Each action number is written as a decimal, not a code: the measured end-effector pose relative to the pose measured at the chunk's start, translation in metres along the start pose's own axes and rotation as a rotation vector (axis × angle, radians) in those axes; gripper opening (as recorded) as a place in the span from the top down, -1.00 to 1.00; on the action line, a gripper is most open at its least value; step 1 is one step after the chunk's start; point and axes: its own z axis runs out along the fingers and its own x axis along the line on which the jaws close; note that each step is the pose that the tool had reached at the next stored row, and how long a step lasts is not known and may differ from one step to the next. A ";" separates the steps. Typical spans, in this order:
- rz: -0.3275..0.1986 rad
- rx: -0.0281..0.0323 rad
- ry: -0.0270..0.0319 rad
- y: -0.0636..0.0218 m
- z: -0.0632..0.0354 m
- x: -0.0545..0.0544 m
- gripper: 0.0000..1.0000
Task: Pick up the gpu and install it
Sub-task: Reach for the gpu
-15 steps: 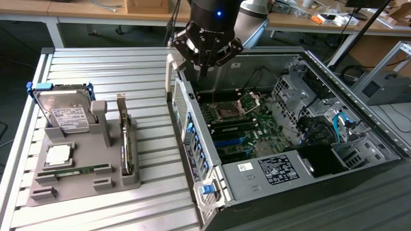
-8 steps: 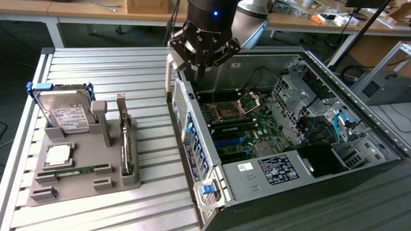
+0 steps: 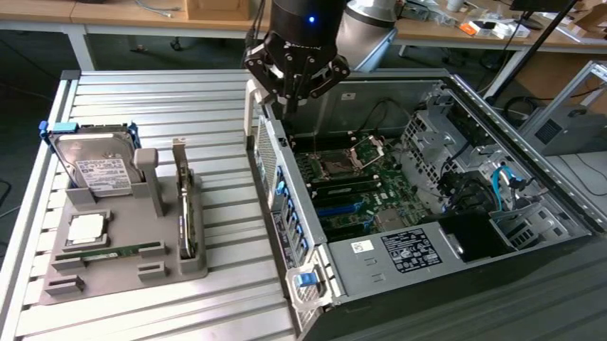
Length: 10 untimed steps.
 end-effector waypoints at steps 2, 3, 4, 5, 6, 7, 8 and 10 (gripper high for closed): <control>0.000 0.0000 0.0000 -0.0003 0.0000 0.001 0.79; 0.000 0.0000 0.0000 -0.0004 -0.0001 0.002 0.79; 0.000 0.0000 0.0000 -0.0006 -0.0001 0.003 0.79; 0.000 0.0000 0.0000 -0.0007 -0.0001 0.003 0.79; 0.000 0.0001 0.0001 -0.0008 -0.0002 0.004 0.79; 0.000 0.0000 0.0000 -0.0009 -0.0001 0.004 0.79; 0.000 0.0000 0.0000 -0.0011 -0.0002 0.005 0.79; 0.000 0.0001 0.0000 -0.0014 -0.0003 0.006 0.79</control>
